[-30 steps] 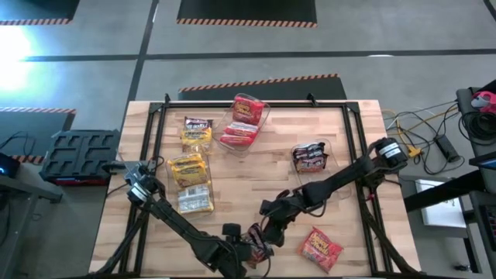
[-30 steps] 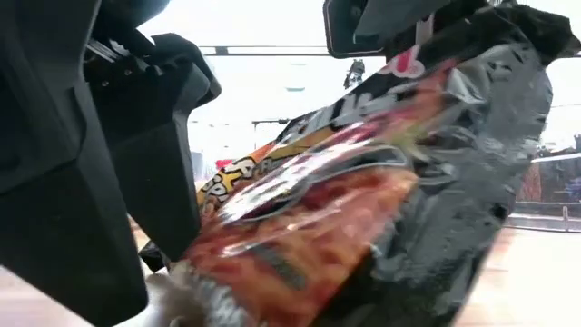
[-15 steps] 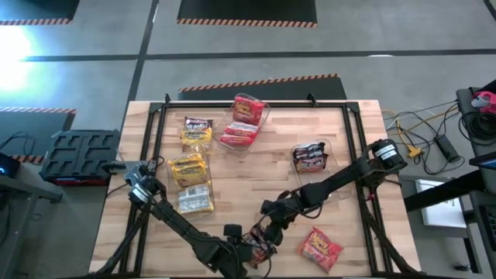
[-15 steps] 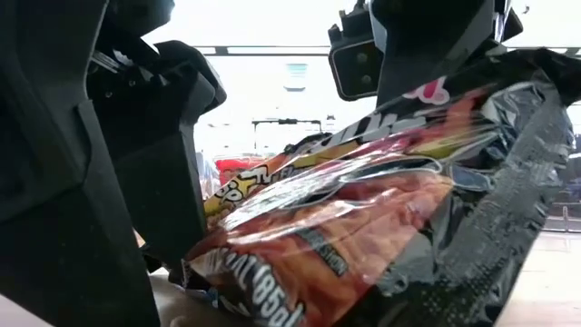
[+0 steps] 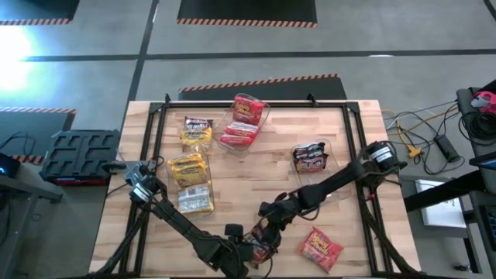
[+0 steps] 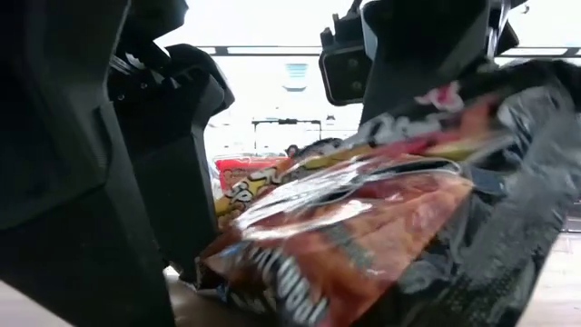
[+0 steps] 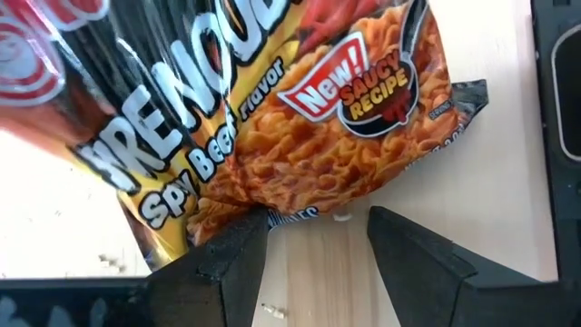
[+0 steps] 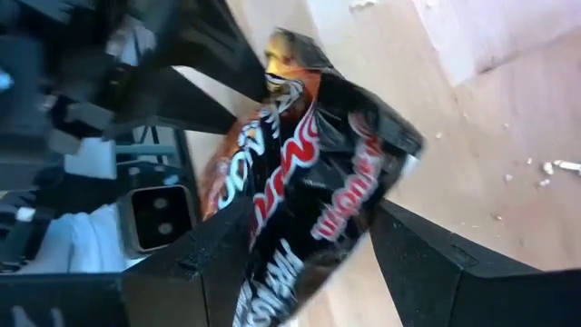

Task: Sort Maruchan noodles
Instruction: Put the bottom black pack noodle into the bottom right transparent bin

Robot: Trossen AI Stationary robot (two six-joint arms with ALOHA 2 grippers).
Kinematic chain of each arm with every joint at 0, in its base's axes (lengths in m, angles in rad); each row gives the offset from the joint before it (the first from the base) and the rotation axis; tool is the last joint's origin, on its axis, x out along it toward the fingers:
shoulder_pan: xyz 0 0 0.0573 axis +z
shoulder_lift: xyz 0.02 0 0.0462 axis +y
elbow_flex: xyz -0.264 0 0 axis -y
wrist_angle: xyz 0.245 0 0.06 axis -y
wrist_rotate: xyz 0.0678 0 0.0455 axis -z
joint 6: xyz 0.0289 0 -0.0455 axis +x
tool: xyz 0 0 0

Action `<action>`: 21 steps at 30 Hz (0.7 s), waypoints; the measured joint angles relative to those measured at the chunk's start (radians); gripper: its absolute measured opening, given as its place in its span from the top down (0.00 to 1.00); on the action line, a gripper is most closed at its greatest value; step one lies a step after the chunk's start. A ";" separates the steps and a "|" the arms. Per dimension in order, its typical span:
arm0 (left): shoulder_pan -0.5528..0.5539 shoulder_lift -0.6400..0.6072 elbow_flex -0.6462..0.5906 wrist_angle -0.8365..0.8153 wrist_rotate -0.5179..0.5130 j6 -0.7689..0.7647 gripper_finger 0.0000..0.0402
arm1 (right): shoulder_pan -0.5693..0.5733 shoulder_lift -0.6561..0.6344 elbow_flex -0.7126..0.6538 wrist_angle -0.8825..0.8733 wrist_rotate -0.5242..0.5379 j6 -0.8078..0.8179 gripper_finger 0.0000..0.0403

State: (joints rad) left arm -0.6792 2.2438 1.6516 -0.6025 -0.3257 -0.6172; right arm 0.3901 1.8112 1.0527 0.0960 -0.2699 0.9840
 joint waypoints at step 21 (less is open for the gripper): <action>0.002 -0.015 0.043 -0.186 -0.085 -0.074 0.55 | -0.001 0.010 0.020 -0.003 -0.052 -0.047 0.68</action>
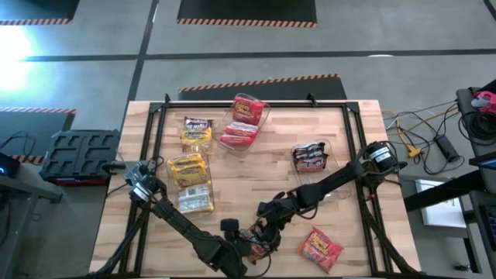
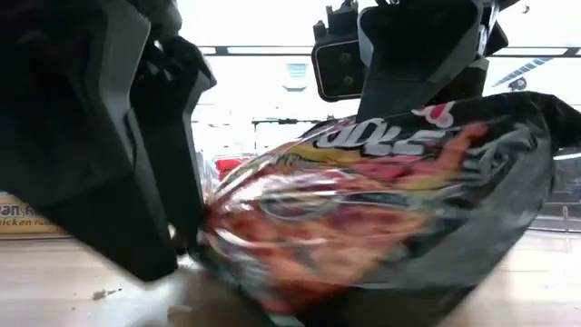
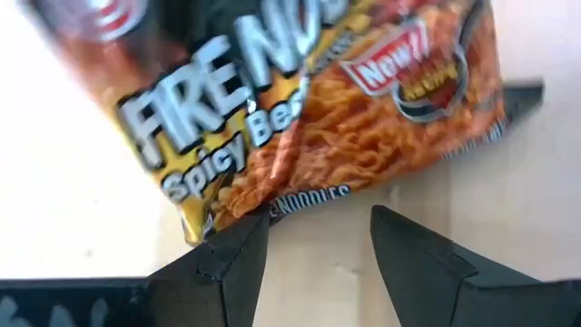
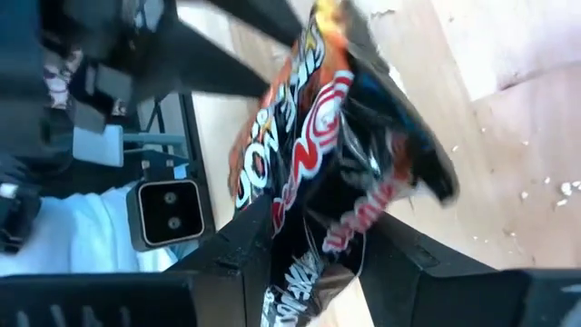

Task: Sort Maruchan noodles
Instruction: Put the bottom black pack noodle into the bottom right transparent bin

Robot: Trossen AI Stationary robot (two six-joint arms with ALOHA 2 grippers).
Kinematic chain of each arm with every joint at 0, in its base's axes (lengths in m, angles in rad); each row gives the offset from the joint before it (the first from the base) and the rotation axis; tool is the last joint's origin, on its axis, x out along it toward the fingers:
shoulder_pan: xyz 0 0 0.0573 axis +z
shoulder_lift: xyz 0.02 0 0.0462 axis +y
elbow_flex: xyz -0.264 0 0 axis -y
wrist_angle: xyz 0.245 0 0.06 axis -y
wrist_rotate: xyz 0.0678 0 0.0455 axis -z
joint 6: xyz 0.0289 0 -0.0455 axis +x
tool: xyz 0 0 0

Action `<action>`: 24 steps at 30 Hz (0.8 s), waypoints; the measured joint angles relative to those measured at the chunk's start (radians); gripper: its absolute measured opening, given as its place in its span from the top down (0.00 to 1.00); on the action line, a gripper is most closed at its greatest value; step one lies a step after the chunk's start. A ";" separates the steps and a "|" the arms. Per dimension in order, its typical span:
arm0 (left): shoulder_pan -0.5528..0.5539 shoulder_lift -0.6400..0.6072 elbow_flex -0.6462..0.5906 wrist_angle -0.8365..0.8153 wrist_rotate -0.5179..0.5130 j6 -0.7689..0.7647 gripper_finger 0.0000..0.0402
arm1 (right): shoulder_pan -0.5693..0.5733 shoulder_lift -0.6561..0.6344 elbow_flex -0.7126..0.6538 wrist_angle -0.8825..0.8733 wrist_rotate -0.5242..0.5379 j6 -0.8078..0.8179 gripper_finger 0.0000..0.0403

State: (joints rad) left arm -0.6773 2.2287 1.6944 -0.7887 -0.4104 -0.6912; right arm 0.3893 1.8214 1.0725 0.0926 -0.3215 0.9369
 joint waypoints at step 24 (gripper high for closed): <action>-0.031 -0.070 0.029 -0.232 -0.238 -0.129 0.55 | -0.017 -0.026 0.000 -0.026 -0.037 -0.125 0.71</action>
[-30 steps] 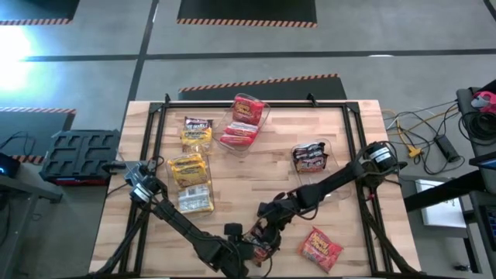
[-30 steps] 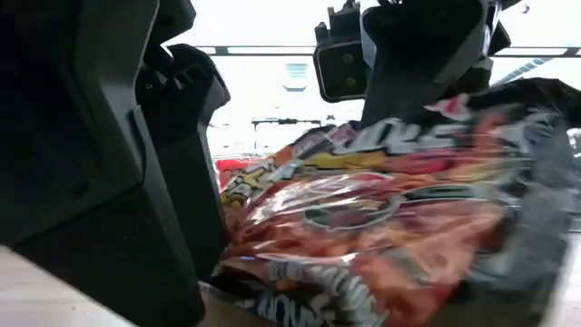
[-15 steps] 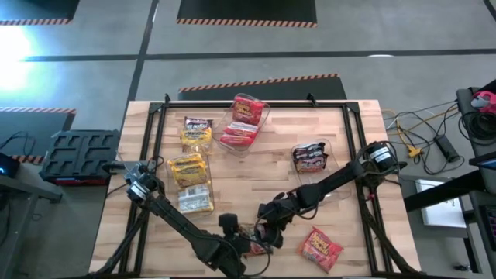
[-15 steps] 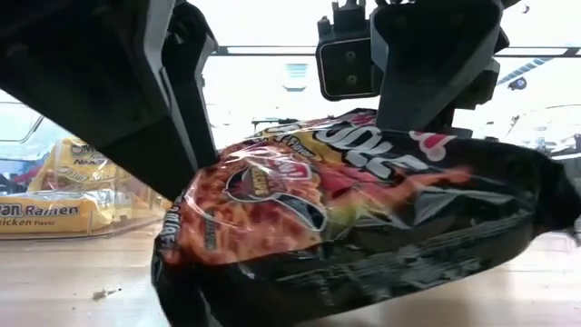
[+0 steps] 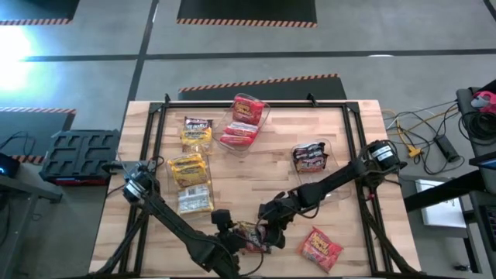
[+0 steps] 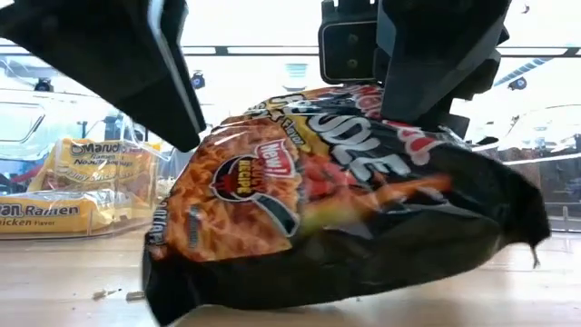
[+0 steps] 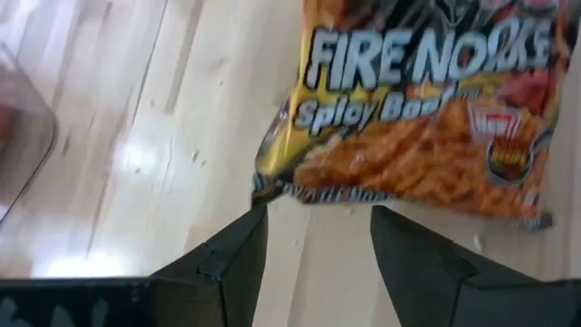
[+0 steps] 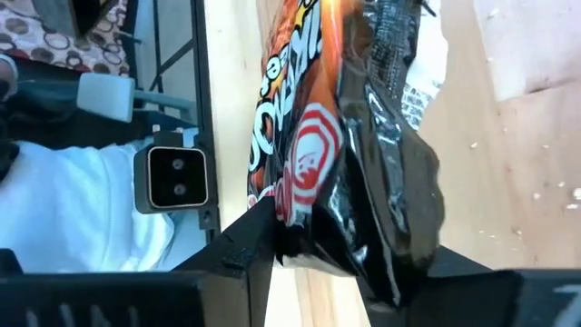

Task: Sort Maruchan noodles
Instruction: Put the bottom black pack noodle into the bottom right transparent bin

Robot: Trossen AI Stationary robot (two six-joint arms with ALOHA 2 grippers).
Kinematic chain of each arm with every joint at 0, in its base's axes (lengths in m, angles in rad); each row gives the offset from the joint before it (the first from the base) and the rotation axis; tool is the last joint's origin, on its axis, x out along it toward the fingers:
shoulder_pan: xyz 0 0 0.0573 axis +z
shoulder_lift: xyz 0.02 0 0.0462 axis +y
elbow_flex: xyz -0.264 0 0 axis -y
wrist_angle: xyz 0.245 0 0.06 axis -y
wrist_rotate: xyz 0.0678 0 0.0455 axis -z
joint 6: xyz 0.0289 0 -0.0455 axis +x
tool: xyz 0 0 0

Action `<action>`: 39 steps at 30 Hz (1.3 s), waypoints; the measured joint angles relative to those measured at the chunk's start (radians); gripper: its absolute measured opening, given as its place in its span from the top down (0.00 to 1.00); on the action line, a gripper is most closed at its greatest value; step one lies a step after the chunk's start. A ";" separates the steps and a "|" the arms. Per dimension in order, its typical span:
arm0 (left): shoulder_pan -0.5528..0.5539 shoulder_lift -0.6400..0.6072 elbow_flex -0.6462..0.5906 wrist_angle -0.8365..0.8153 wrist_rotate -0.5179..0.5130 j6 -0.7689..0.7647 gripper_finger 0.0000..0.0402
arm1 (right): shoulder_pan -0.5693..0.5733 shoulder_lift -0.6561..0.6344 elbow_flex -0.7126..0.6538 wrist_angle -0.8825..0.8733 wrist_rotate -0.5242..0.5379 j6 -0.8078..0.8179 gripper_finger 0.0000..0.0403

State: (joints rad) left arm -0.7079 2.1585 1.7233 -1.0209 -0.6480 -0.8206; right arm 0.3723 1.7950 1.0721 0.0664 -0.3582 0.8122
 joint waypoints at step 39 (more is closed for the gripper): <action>0.089 -0.016 0.000 -0.198 -0.114 -0.212 0.55 | -0.232 -0.665 -0.001 -0.905 0.318 -0.230 0.76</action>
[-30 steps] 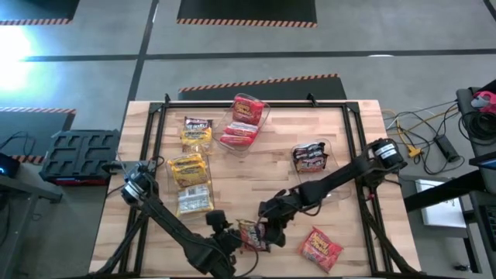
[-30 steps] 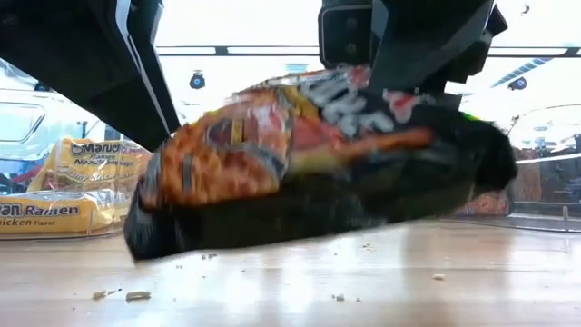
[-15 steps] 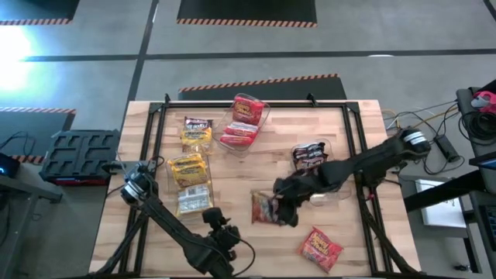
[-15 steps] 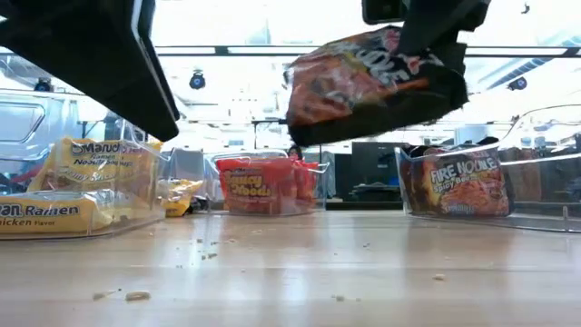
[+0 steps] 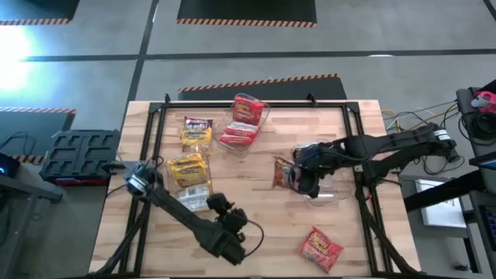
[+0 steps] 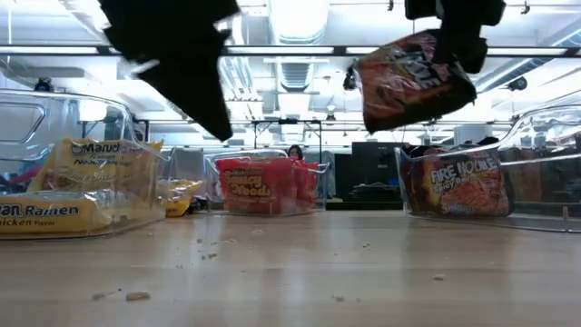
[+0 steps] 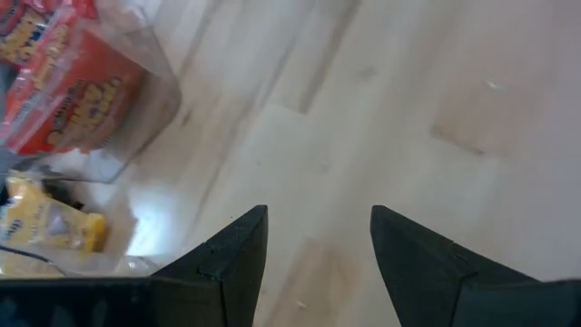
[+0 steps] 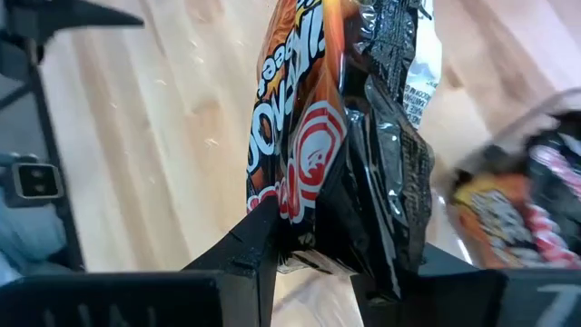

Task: Sort Maruchan noodles
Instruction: Put the bottom black pack noodle into the bottom right transparent bin

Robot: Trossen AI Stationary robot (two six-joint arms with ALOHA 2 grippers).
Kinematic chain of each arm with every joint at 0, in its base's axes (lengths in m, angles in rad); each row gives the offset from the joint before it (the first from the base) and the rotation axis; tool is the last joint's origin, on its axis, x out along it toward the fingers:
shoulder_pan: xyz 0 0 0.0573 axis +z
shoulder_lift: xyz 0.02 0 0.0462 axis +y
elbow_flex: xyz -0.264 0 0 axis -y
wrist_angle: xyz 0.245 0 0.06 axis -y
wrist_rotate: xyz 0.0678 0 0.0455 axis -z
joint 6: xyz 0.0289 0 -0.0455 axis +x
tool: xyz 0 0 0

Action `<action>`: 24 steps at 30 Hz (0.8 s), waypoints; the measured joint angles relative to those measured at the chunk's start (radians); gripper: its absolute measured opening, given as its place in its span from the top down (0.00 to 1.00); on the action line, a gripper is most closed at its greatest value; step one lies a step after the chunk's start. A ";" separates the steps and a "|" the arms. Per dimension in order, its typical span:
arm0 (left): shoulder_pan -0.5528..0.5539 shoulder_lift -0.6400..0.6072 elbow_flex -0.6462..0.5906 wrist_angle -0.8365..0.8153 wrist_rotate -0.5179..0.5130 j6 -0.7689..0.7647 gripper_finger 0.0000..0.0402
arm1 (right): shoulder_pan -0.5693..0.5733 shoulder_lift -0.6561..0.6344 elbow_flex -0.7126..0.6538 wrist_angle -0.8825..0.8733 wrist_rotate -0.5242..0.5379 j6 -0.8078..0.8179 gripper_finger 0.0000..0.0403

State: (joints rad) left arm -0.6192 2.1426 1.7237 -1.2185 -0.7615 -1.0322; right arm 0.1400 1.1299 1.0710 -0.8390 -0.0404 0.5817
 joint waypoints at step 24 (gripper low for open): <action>0.145 -0.060 -0.080 -0.022 -0.044 0.147 0.55 | -0.042 0.280 0.445 -0.731 0.085 -0.242 0.76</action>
State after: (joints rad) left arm -0.4745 2.0827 1.6438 -1.2405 -0.8059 -0.8847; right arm 0.0983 1.4102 1.5160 -1.5699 0.0446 0.3396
